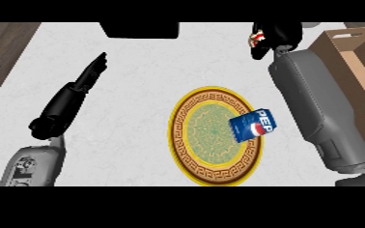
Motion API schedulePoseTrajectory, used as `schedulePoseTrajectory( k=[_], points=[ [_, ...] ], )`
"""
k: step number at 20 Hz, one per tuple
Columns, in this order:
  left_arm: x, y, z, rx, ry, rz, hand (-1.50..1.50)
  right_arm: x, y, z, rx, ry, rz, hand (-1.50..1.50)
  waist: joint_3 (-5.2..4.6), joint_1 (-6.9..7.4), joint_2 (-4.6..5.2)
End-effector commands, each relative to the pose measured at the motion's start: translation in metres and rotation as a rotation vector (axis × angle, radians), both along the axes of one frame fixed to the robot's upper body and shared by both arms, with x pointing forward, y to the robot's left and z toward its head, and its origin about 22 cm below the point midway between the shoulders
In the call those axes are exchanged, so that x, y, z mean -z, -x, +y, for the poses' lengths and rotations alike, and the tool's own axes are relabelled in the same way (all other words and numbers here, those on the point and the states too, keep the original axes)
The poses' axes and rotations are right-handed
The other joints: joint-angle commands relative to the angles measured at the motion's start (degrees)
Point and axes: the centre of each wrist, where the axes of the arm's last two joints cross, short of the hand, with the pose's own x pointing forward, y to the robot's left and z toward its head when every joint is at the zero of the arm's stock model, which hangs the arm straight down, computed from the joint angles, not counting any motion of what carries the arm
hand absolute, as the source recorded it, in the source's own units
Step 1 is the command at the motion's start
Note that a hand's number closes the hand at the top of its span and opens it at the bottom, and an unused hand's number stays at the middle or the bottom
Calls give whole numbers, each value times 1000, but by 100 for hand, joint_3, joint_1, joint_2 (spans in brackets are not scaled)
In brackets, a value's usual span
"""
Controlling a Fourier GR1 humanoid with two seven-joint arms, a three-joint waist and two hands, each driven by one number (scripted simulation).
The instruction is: Pick the cupcake from the plate and place it in the cardboard box
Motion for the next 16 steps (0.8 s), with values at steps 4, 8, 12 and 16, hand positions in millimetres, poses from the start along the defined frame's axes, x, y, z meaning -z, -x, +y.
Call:
schedulePoseTrajectory(
  k=[4,8,12,16],
  points=[
    [-4,-3,18,-34,1,-6,0,-72,-9,-28,282,-132,-252,150,-4,-103,-29],
    [-5,2,18,-19,-3,7,0,-74,-9,-61,450,-185,-330,150,-1,-65,-12],
    [-12,-1,-6,-15,-4,-2,0,-106,-2,-97,539,-204,-380,150,1,-110,-32],
    [-4,-2,31,-30,-7,-9,0,-90,12,-152,614,-213,-372,150,0,-132,-21]
  ],
)
